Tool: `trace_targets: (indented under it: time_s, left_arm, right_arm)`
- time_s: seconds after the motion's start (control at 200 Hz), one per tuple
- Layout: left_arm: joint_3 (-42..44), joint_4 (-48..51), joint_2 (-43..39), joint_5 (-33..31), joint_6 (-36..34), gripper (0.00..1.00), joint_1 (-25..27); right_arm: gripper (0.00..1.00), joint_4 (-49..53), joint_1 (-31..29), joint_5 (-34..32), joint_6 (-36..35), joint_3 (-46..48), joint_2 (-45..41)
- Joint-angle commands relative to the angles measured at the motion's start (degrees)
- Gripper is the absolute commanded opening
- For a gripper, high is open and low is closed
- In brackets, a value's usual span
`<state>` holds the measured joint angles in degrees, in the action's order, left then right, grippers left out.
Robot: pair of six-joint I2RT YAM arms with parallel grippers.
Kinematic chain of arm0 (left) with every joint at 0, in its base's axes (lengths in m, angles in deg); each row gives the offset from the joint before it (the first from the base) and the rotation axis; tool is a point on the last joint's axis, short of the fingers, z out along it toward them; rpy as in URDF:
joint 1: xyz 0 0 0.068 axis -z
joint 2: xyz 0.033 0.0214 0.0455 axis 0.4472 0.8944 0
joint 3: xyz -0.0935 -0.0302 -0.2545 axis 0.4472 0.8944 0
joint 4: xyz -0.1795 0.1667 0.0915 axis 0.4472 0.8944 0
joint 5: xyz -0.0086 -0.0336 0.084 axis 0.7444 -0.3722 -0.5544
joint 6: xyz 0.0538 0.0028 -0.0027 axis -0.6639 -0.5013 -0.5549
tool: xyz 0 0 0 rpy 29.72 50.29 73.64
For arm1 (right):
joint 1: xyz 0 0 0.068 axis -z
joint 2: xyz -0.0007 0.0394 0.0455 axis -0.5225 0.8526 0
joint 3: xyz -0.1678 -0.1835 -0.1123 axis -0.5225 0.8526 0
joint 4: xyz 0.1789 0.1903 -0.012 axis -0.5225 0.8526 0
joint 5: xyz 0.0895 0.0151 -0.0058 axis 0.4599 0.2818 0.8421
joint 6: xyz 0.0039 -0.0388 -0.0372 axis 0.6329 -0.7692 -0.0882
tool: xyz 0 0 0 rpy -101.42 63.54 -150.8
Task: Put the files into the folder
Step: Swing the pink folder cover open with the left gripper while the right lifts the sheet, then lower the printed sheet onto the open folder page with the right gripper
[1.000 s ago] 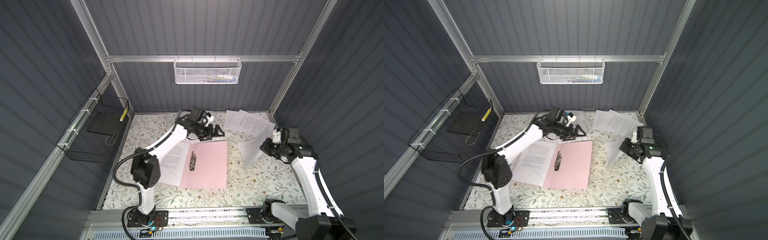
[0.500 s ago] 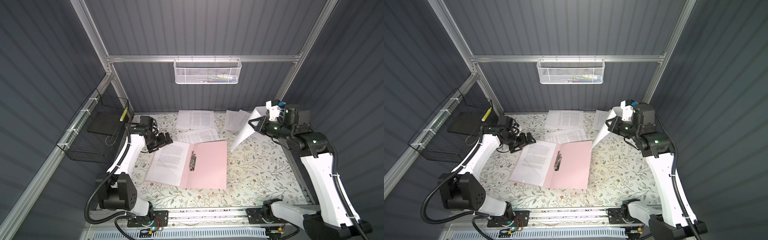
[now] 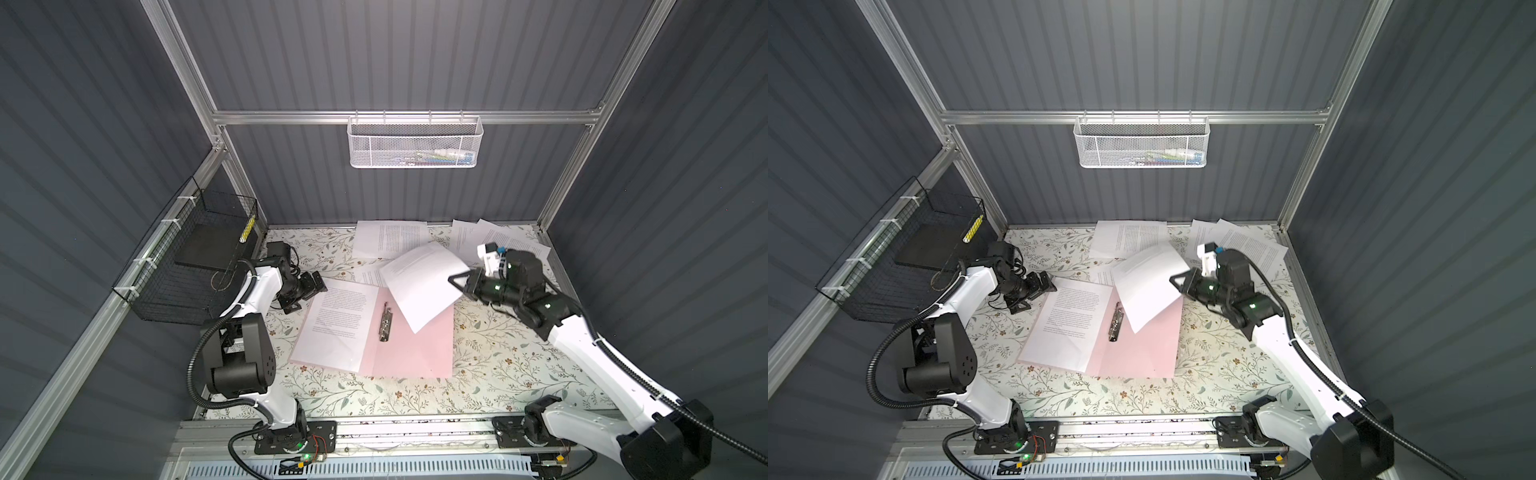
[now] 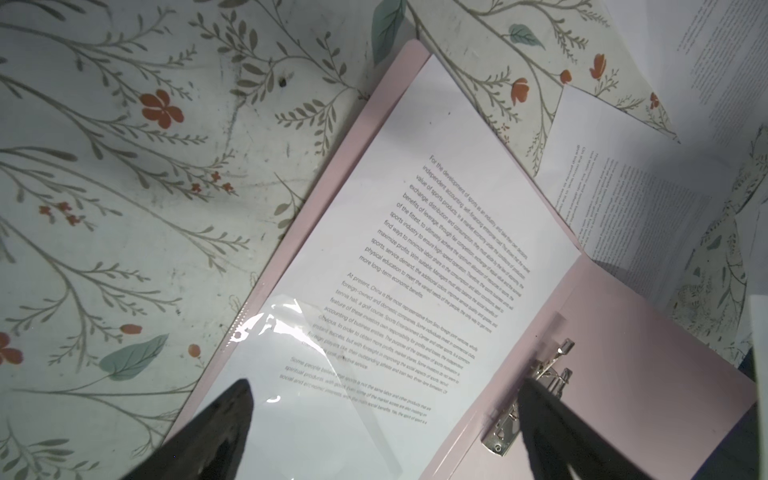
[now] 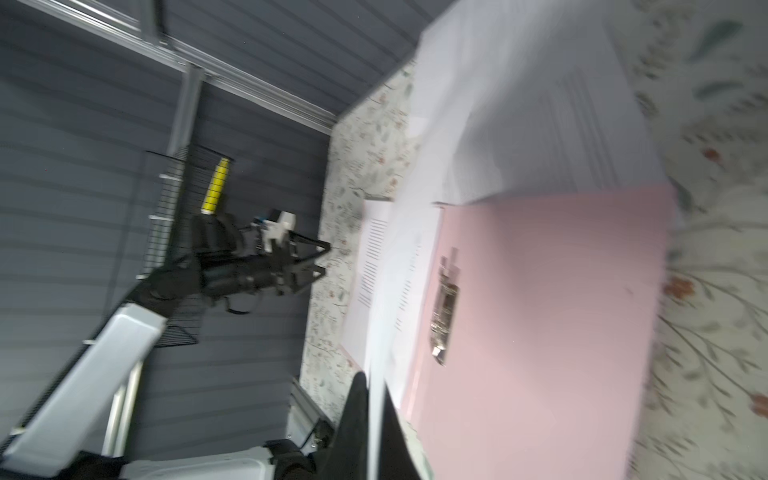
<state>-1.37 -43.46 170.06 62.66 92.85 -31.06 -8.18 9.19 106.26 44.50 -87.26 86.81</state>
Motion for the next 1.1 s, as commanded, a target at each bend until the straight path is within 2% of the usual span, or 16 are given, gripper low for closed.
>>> trace_targets:
  time_s: [0.0, 0.16, 0.32, 0.6, 0.805, 0.91, 1.096]
  left_arm:
    - [0.9, -1.3, 0.3, -1.4, 1.0, 1.0, -0.3]
    - [1.8, -1.9, 0.4, -2.5, -0.1, 1.0, -0.7]
    - [1.5, -1.0, 1.7, -5.3, -0.7, 1.0, -0.9]
    - [1.8, -0.8, 2.5, -8.0, -1.5, 1.0, -1.2]
    - [3.6, -3.3, -0.1, 3.8, -1.2, 1.0, -1.6]
    - [4.5, -4.0, -3.3, 8.3, -0.6, 0.95, -1.6]
    - [5.6, -4.0, -5.2, 16.1, 1.3, 0.71, -1.6]
  right_arm:
    - [0.0, -9.6, -0.2, -6.9, 4.0, 11.9, -4.4]
    - [0.0, -14.7, -3.4, -19.6, 9.8, 27.3, -9.9]
    - [0.0, -14.5, -7.4, -26.9, 11.7, 30.6, -6.8]
    - [0.0, -21.2, -8.7, -27.4, 11.5, 31.0, 6.8]
    - [0.0, -23.5, -8.7, -27.1, 11.0, 30.7, 9.8]
    - [0.0, -22.9, -8.7, -27.6, 10.7, 30.4, 9.7]
    - [0.0, -20.9, -8.6, -27.8, 10.6, 29.3, 8.5]
